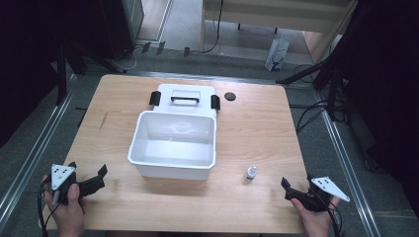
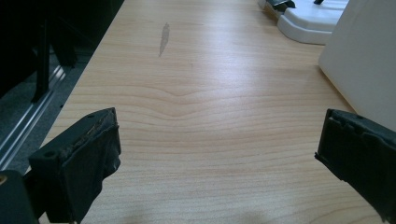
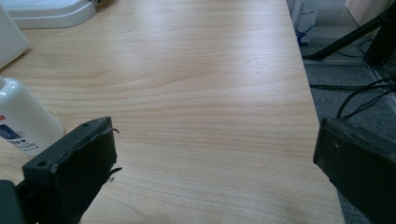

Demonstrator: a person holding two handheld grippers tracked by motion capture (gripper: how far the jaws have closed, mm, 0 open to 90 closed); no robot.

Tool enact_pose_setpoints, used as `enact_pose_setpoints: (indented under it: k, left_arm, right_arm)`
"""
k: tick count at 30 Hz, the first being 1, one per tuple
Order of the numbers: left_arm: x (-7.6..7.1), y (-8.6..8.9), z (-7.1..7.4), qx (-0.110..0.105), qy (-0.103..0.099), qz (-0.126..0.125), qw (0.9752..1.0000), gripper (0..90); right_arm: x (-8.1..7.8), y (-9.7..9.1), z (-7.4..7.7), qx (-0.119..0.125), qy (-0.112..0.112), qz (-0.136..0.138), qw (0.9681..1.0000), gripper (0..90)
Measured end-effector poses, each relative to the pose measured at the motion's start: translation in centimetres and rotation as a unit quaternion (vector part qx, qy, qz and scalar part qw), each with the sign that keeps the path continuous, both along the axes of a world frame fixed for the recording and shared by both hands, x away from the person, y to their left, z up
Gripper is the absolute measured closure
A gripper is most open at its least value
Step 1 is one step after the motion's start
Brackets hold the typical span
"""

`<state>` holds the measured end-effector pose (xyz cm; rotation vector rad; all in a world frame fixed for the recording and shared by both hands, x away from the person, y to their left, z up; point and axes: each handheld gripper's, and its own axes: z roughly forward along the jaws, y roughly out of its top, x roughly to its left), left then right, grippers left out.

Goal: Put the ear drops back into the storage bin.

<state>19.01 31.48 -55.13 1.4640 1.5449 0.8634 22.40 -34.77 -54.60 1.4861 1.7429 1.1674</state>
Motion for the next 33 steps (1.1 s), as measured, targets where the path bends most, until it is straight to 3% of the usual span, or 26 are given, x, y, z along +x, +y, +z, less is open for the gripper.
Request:
enact_pose_setpoints:
  k: [7, 13, 16, 17, 21, 30, 31, 32, 33]
  left_arm:
    - [-0.1, 0.1, 0.0, -0.002, -0.002, 0.001, 1.0000, 0.3]
    - [-0.1, 0.1, 0.0, -0.003, -0.003, 0.000, 1.0000, 0.3]
    - [-0.1, 0.1, 0.0, -0.001, -0.003, 0.001, 1.0000, 0.3]
    - [-0.1, 0.0, 0.0, -0.001, -0.003, 0.001, 1.0000, 0.3]
    - [0.0, 0.0, 0.0, -0.001, 0.000, 0.000, 1.0000, 0.3]
    - [0.0, 0.1, 0.0, -0.001, 0.002, -0.001, 1.0000, 0.3]
    - [0.0, 0.1, 0.0, -0.001, 0.002, -0.001, 1.0000, 0.3]
    - [0.0, 0.1, 0.0, -0.002, 0.001, -0.001, 1.0000, 0.3]
    - [0.0, 0.1, 0.0, -0.002, 0.001, -0.001, 1.0000, 0.3]
  right_arm:
    - [0.1, -0.2, 0.0, 0.006, 0.001, -0.002, 1.0000, 0.0]
    - [0.3, -0.1, 0.0, -0.002, 0.021, 0.006, 0.9997, 1.5]
    - [0.6, 0.0, 0.3, -0.009, 0.051, 0.022, 0.9984, 3.3]
    - [0.6, 0.0, 0.3, -0.009, 0.051, 0.022, 0.9984, 3.6]
    - [0.7, 0.6, 1.8, -0.047, 0.081, 0.063, 0.9936, 5.9]
    - [2.1, 2.0, 4.6, -0.127, 0.142, 0.116, 0.9748, 12.3]
    - [2.1, 2.0, 4.6, -0.127, 0.142, 0.116, 0.9748, 12.3]
    - [2.5, 2.4, 5.0, -0.146, 0.155, 0.126, 0.9688, 12.4]
    - [2.7, 2.7, 5.2, -0.156, 0.161, 0.133, 0.9654, 12.4]
